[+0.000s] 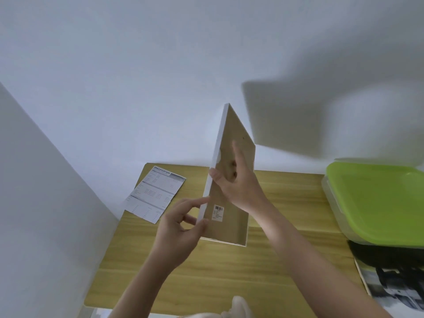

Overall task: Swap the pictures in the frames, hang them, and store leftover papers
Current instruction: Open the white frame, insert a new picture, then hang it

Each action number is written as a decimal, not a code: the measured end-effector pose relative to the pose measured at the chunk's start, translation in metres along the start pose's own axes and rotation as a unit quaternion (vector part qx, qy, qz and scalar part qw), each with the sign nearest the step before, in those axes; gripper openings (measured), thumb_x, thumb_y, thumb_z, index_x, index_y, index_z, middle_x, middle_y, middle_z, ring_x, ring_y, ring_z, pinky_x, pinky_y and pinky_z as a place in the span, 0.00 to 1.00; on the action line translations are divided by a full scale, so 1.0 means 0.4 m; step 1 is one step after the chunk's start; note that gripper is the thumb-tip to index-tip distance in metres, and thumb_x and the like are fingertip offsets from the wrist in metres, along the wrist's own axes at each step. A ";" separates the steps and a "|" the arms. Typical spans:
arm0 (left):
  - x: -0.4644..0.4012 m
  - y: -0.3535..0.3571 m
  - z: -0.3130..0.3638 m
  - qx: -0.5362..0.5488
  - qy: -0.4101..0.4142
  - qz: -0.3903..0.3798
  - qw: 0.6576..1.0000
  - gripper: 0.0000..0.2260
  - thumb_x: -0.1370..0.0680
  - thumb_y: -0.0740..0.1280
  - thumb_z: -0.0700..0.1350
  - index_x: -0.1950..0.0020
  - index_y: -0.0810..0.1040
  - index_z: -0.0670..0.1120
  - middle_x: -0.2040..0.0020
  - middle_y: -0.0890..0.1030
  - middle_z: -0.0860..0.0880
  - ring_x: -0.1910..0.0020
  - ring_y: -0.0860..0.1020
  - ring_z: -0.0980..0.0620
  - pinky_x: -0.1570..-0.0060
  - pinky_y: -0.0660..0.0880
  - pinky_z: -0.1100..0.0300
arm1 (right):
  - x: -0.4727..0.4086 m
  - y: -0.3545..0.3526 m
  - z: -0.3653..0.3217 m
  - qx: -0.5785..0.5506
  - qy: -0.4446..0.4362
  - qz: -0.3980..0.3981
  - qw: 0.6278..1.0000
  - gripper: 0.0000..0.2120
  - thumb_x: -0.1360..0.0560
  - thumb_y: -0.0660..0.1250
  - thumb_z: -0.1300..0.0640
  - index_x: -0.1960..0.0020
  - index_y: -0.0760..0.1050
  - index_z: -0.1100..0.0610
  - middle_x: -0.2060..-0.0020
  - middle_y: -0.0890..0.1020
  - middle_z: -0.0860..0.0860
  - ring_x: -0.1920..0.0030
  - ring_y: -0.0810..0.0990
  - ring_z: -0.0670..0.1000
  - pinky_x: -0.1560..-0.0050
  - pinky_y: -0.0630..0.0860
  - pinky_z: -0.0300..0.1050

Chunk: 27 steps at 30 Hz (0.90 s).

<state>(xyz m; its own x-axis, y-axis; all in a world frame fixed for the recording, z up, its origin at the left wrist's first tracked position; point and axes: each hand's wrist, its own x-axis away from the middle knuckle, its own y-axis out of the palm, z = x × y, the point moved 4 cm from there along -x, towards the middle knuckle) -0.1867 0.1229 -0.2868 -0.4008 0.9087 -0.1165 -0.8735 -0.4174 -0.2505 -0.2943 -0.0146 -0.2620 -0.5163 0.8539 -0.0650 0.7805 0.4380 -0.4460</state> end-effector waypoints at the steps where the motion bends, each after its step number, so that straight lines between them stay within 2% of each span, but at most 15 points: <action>1: 0.002 0.008 0.011 -0.008 0.012 0.000 1.000 0.19 0.31 0.71 0.40 0.46 0.80 0.60 0.51 0.80 0.56 0.62 0.78 0.53 0.62 0.79 0.57 | -0.006 -0.007 -0.013 -0.002 -0.009 0.004 1.000 0.43 0.27 0.66 0.38 0.25 0.40 0.38 0.24 0.57 0.43 0.27 0.61 0.48 0.30 0.64 0.47; 3: 0.006 0.022 0.029 -0.017 0.026 -0.002 1.000 0.20 0.29 0.71 0.37 0.46 0.80 0.60 0.51 0.79 0.56 0.62 0.77 0.53 0.67 0.78 0.57 | -0.010 -0.022 -0.035 0.000 -0.019 0.013 1.000 0.43 0.27 0.67 0.40 0.25 0.40 0.36 0.27 0.65 0.45 0.31 0.68 0.48 0.35 0.68 0.44; 4: 0.007 0.029 0.036 -0.020 0.031 -0.003 0.999 0.20 0.29 0.71 0.37 0.46 0.80 0.59 0.51 0.79 0.56 0.62 0.77 0.54 0.68 0.78 0.59 | -0.010 -0.032 -0.040 0.006 -0.019 0.021 1.000 0.42 0.27 0.68 0.42 0.25 0.41 0.36 0.30 0.69 0.45 0.36 0.72 0.48 0.38 0.71 0.43; 6: 0.008 0.038 0.046 -0.029 0.040 -0.004 0.999 0.18 0.30 0.71 0.40 0.45 0.80 0.59 0.50 0.78 0.57 0.62 0.76 0.55 0.68 0.77 0.62 | -0.008 -0.053 -0.048 0.018 -0.021 0.041 0.999 0.40 0.27 0.68 0.46 0.24 0.46 0.38 0.40 0.77 0.48 0.47 0.78 0.49 0.45 0.78 0.46; 7: 0.008 0.042 0.051 -0.034 0.045 -0.004 0.998 0.18 0.31 0.71 0.42 0.45 0.80 0.59 0.50 0.78 0.57 0.62 0.76 0.55 0.68 0.78 0.61 | -0.006 -0.063 -0.051 0.020 -0.022 0.050 0.998 0.39 0.27 0.69 0.49 0.24 0.48 0.40 0.44 0.78 0.50 0.49 0.79 0.53 0.48 0.80 0.50; 9: 0.007 0.049 0.058 -0.035 0.053 -0.010 0.998 0.18 0.32 0.70 0.46 0.44 0.79 0.60 0.49 0.78 0.58 0.61 0.76 0.55 0.68 0.79 0.59 | 0.000 -0.079 -0.060 0.012 -0.017 0.063 0.998 0.38 0.27 0.68 0.54 0.24 0.51 0.43 0.51 0.78 0.47 0.51 0.79 0.54 0.54 0.81 0.54; 11: 0.006 0.057 0.063 -0.030 0.055 -0.017 0.998 0.18 0.33 0.70 0.49 0.44 0.79 0.60 0.49 0.79 0.57 0.60 0.76 0.55 0.67 0.78 0.61 | 0.004 -0.093 -0.059 0.004 -0.009 0.073 0.997 0.37 0.27 0.67 0.58 0.25 0.52 0.46 0.57 0.72 0.40 0.57 0.79 0.46 0.56 0.81 0.53; 13: 0.005 0.065 0.066 -0.024 0.052 -0.019 0.998 0.17 0.33 0.72 0.47 0.45 0.80 0.58 0.49 0.80 0.57 0.61 0.77 0.55 0.67 0.76 0.64 | 0.013 -0.107 -0.053 0.002 0.004 0.084 0.996 0.35 0.27 0.67 0.60 0.25 0.54 0.50 0.57 0.69 0.38 0.61 0.75 0.38 0.53 0.81 0.50; 16: 0.005 0.076 0.068 -0.013 0.044 -0.018 0.999 0.17 0.35 0.74 0.43 0.47 0.82 0.56 0.51 0.80 0.57 0.62 0.77 0.56 0.67 0.75 0.65 | 0.028 -0.121 -0.033 -0.032 0.041 0.106 0.993 0.33 0.27 0.67 0.62 0.27 0.58 0.50 0.49 0.71 0.42 0.58 0.74 0.38 0.51 0.81 0.50; 20: 0.006 0.087 0.066 -0.008 0.037 -0.030 0.999 0.17 0.36 0.76 0.41 0.49 0.83 0.54 0.52 0.81 0.57 0.62 0.78 0.57 0.65 0.76 0.64 | 0.041 -0.125 0.008 -0.095 0.090 0.151 0.980 0.32 0.31 0.68 0.61 0.30 0.62 0.50 0.40 0.70 0.47 0.43 0.75 0.49 0.48 0.80 0.56; 22: 0.007 0.098 0.067 -0.013 0.038 -0.048 0.998 0.17 0.35 0.77 0.40 0.49 0.83 0.53 0.51 0.81 0.58 0.60 0.78 0.58 0.65 0.74 0.66 | 0.050 -0.126 0.025 -0.124 0.102 0.168 0.973 0.33 0.33 0.67 0.60 0.30 0.62 0.49 0.38 0.71 0.49 0.40 0.75 0.53 0.46 0.79 0.57; 24: 0.004 0.105 0.067 -0.012 0.045 -0.061 0.997 0.15 0.35 0.76 0.46 0.50 0.83 0.53 0.51 0.82 0.58 0.56 0.80 0.58 0.62 0.75 0.66 | 0.062 -0.136 0.037 -0.153 0.104 0.183 0.965 0.32 0.32 0.66 0.63 0.30 0.63 0.50 0.40 0.73 0.49 0.41 0.76 0.52 0.46 0.79 0.57; 27: -0.015 0.088 0.042 -0.032 0.037 -0.038 0.998 0.15 0.33 0.72 0.56 0.48 0.81 0.56 0.48 0.81 0.59 0.49 0.78 0.61 0.50 0.73 0.67 | 0.083 -0.166 0.052 -0.189 0.099 0.197 0.957 0.29 0.29 0.62 0.69 0.31 0.65 0.52 0.45 0.77 0.49 0.46 0.78 0.50 0.48 0.80 0.55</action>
<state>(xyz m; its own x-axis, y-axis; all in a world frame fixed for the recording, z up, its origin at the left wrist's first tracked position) -0.2195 0.1026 -0.2788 -0.3104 0.9362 -0.1647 -0.8802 -0.3485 -0.3221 -0.3707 -0.0214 -0.2532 -0.1074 0.9939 0.0254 0.9919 0.1089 -0.0655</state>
